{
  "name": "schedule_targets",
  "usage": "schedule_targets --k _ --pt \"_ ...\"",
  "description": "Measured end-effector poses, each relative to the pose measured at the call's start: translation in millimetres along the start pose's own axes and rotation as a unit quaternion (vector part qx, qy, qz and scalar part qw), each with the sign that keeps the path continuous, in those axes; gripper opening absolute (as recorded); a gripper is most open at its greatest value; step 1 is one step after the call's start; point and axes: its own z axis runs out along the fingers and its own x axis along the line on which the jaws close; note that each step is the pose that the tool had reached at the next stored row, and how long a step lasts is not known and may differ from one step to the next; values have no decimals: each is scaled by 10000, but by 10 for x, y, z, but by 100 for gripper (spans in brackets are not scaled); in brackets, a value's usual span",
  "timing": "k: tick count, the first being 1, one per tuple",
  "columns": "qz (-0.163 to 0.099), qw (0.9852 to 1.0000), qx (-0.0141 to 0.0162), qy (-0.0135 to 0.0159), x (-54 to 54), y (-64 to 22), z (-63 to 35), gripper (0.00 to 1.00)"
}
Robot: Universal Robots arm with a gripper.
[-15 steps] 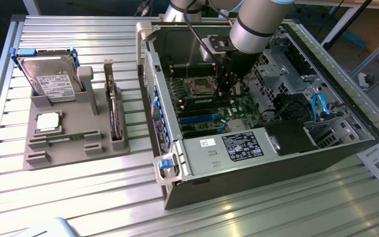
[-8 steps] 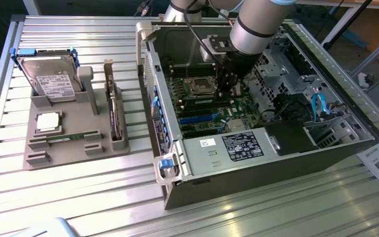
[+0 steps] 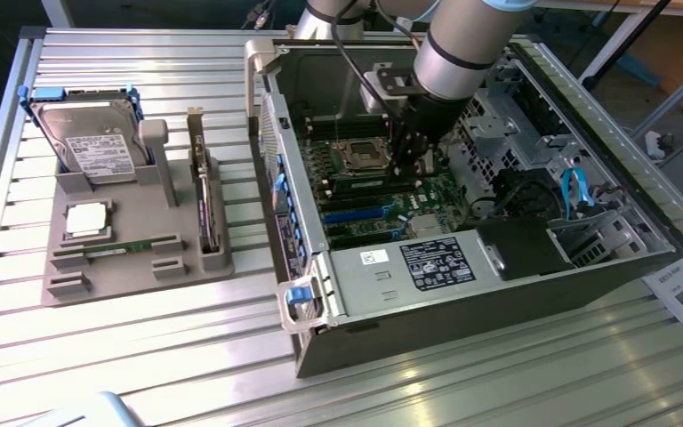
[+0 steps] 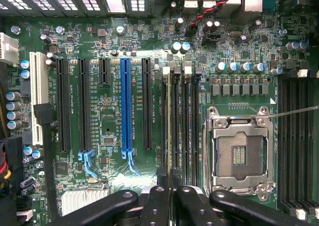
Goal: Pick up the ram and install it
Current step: 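Insert the ram into the slot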
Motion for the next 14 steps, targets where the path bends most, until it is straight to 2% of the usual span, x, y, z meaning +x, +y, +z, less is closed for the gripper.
schedule_targets --k 14 --pt "0 10000 1 -4 2 -6 27 12"
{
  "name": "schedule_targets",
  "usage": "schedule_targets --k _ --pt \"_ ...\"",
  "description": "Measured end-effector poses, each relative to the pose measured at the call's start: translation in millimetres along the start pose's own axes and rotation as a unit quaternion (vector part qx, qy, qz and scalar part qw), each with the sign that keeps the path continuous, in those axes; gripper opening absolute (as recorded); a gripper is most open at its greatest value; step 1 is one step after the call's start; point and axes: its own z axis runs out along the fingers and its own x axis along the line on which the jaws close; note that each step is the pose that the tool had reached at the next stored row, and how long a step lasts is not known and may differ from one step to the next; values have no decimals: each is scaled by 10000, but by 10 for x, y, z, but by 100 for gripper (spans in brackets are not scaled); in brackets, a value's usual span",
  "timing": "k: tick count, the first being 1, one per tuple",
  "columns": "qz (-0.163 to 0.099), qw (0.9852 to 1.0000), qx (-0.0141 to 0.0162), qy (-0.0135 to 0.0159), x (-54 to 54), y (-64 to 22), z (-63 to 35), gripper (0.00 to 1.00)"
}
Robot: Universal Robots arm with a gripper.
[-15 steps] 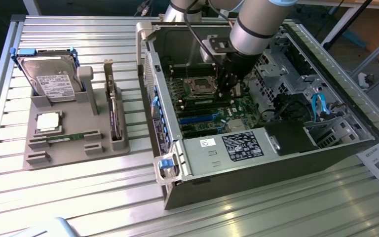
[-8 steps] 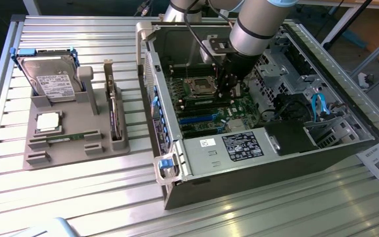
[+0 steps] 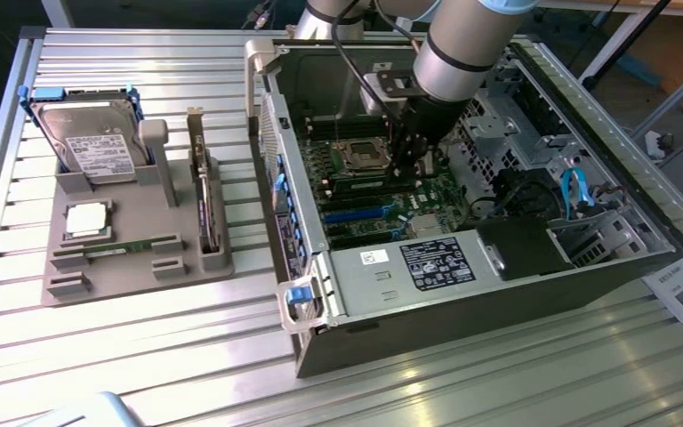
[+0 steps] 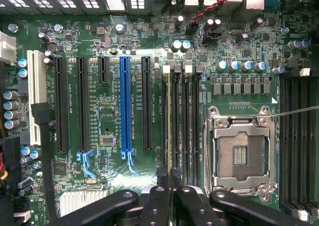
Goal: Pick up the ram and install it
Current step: 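Insert the ram into the slot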
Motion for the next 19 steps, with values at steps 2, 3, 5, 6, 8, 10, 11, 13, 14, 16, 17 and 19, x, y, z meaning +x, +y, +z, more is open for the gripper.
schedule_targets --k 2,3,5,6,8,10,11,13,14,16,17,19 --pt "0 10000 1 -2 0 0 6 12" --pt "0 10000 1 -1 0 0 8 12" --pt "0 10000 1 0 1 0 10 12" --pt "0 10000 1 0 1 0 11 12" --pt "0 10000 2 -1 1 0 13 12" --pt "0 10000 2 -1 1 0 13 12" --pt "0 10000 2 -1 0 0 13 12" --pt "0 10000 1 -1 1 -4 13 12" --pt "0 10000 0 -1 1 -7 13 12" --pt "1 10000 -5 -2 0 -12 11 12" --pt "0 10000 -6 -3 -1 -15 8 12" --pt "1 10000 -16 -2 -2 -17 -10 12"
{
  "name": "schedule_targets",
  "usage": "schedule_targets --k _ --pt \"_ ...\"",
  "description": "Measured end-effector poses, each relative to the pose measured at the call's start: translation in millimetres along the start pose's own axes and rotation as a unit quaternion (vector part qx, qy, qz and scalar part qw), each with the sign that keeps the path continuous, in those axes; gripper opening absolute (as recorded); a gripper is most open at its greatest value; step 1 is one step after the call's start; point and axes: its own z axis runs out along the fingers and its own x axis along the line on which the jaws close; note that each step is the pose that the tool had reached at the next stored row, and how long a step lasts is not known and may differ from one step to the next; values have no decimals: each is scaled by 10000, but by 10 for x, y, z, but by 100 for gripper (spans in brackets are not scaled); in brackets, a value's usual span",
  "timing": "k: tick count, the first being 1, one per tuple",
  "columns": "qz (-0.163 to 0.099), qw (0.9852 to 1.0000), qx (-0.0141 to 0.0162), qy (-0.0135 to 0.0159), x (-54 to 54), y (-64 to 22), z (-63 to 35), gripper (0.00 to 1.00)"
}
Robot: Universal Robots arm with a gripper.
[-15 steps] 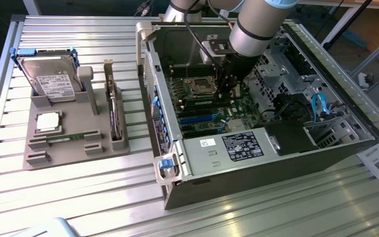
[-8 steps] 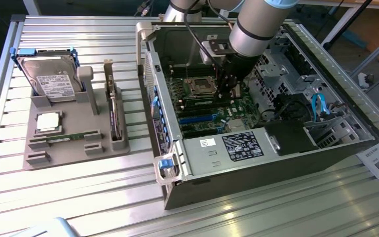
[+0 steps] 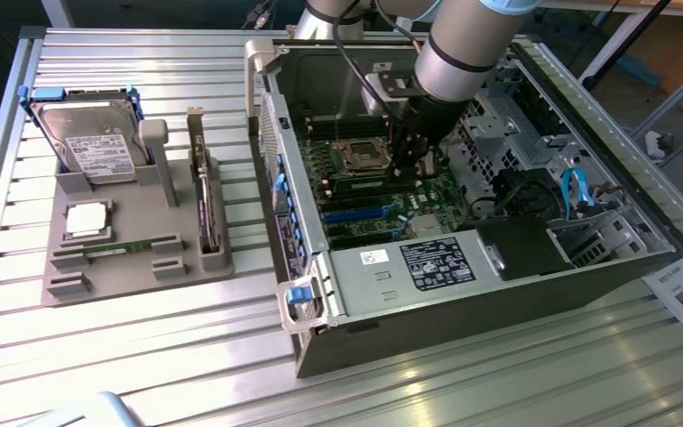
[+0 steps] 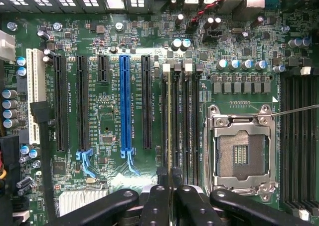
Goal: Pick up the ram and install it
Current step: 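Insert the ram into the slot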
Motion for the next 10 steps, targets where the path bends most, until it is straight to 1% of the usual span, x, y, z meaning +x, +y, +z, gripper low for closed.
schedule_targets --k 2,10 --pt "1 10000 -7 0 -1 -1 -14 12" --pt "-47 10000 -11 2 -1 -6 -15 12"
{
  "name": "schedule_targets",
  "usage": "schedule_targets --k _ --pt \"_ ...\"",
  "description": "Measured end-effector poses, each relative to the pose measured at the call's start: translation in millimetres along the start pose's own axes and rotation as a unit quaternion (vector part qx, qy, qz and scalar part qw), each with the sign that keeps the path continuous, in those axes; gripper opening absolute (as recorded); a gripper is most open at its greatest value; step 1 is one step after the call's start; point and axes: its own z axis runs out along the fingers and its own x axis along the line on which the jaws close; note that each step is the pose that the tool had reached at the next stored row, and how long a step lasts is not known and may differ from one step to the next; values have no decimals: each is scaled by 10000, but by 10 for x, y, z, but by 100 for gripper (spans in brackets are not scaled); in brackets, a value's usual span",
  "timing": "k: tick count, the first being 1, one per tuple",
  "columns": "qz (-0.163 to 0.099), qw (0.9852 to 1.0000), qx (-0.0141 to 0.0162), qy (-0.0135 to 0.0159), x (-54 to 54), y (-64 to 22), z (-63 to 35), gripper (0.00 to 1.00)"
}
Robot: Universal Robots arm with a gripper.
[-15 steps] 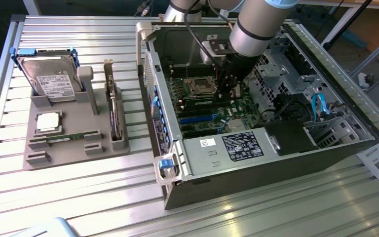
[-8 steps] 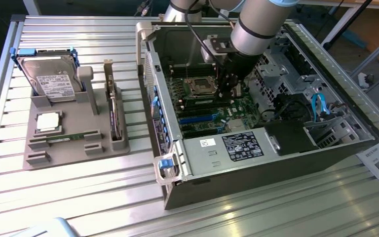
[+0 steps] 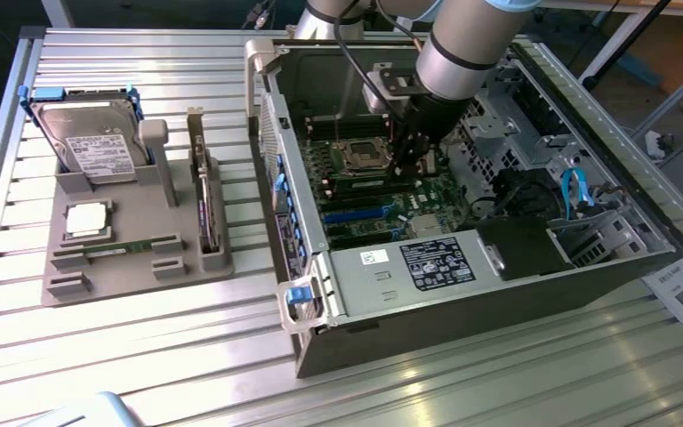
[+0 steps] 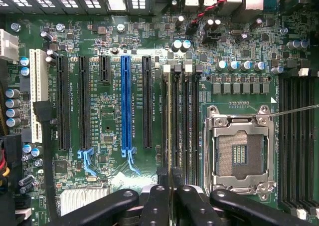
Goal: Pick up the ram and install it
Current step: 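Insert the ram into the slot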
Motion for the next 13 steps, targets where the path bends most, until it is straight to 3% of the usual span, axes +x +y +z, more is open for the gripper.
schedule_targets --k 13 --pt "-16 10000 3 0 0 9 0 12"
